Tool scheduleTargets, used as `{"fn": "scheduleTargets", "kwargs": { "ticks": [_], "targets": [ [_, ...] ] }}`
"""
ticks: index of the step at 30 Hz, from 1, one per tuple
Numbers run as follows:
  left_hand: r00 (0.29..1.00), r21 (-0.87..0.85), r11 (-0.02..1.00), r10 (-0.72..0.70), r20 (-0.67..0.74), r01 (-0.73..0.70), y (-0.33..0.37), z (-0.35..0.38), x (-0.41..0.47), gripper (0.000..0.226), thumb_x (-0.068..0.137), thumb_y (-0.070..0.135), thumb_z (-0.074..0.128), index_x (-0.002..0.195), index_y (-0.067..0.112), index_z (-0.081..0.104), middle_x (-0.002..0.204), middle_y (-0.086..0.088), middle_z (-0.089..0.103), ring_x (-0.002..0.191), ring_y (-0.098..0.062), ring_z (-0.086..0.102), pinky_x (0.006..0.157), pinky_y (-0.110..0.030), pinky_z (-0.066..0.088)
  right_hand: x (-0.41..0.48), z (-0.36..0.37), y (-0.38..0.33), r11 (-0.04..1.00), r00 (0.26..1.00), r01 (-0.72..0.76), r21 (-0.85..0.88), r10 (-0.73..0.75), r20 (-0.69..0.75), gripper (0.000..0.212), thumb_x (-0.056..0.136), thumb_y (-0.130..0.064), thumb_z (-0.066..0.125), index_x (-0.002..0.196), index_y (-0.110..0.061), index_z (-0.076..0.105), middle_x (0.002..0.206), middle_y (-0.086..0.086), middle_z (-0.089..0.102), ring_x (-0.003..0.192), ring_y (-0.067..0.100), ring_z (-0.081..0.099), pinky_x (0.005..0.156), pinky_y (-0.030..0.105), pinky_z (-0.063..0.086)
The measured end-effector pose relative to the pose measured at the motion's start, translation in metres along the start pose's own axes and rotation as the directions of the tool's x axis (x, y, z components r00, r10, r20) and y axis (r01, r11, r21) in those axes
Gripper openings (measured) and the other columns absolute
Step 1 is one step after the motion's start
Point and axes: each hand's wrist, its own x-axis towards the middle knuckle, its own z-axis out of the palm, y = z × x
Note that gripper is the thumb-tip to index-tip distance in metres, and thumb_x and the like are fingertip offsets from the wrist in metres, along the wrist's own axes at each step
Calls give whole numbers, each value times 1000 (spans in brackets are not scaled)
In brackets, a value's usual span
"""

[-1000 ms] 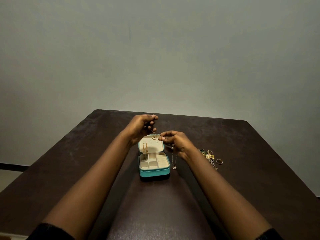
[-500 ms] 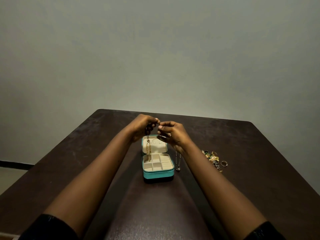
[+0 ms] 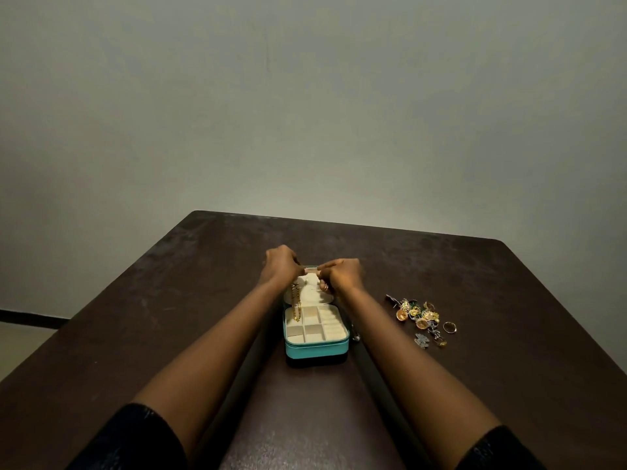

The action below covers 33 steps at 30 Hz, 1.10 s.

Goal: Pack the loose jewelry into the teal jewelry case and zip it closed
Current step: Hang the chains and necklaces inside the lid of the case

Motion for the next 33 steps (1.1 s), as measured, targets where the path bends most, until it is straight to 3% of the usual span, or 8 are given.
{"fn": "scheduleTargets", "kwargs": {
  "ticks": [2, 6, 9, 10, 12, 15, 25, 33],
  "targets": [
    [1000, 24, 1000, 0, -28, 0, -1, 3, 1, 17, 81, 16, 72, 89, 2, 72, 91, -15, 70, 86, -26, 67, 79, -38, 57, 0, 1, 1, 996, 1000, 23, -91, -24, -14, 23, 74, 12, 59, 64, -6, 70, 58, 11, 61, 45, 17, 52, 57, 33, 52],
    [997, 104, 994, -4, -81, 12, -1, 9, 2, 12, 84, 11, 65, 90, 3, 70, 93, -17, 68, 92, -33, 65, 77, -39, 57, 0, 3, 0, 972, 998, 52, -230, -61, -31, 24, 82, 8, 53, 78, -2, 75, 58, 10, 62, 28, 5, 48, 34, 18, 46],
    [996, 180, 984, 4, -86, 12, 0, 14, 2, 14, 84, 15, 65, 93, 4, 66, 97, -18, 65, 95, -36, 62, 76, -40, 55, 2, 7, -1, 944, 998, 64, -325, -65, 7, 23, 86, 6, 52, 85, 0, 74, 49, 1, 59, 21, 1, 42, 25, 9, 30],
    [997, 198, 980, 8, -81, 8, 0, 15, 3, 16, 84, 16, 66, 94, 4, 65, 99, -18, 65, 96, -36, 62, 76, -40, 54, 5, 10, 0, 921, 996, 83, -381, -83, 16, 21, 86, 3, 53, 87, 0, 74, 58, 3, 64, 29, 2, 50, 28, 7, 32],
    [997, 221, 975, 14, -77, 3, 1, 18, 4, 17, 84, 16, 66, 96, 3, 64, 100, -18, 64, 97, -36, 62, 76, -39, 51, 5, 14, 0, 862, 992, 113, -495, -128, 4, 20, 85, -1, 53, 94, 2, 72, 88, 16, 71, 68, 22, 69, 53, 14, 48],
    [997, 258, 966, 5, -75, 15, 3, 22, 7, 16, 86, 13, 63, 98, 3, 63, 102, -19, 64, 98, -36, 61, 73, -38, 48, 7, 20, 2, 802, 988, 113, -586, -153, -18, 23, 85, 0, 51, 98, 6, 67, 106, 27, 66, 99, 38, 64, 74, 36, 50],
    [989, 308, 941, -151, 4, 142, 16, 14, 17, 29, 85, 6, 62, 114, 3, 61, 123, -19, 59, 115, -37, 56, 89, -40, 48, 16, 19, -7, 738, 994, 97, -668, -98, 37, 27, 86, 2, 50, 110, 8, 61, 120, 28, 58, 112, 41, 57, 86, 39, 49],
    [984, 289, 941, -173, -35, 176, 12, 10, 1, 27, 84, 9, 65, 110, 4, 62, 119, -18, 61, 112, -36, 57, 85, -40, 49, 11, 15, -8, 731, 996, 95, -676, -69, 65, 28, 84, 1, 56, 112, 3, 62, 121, 25, 59, 110, 39, 59, 85, 38, 50]
  ]
}}
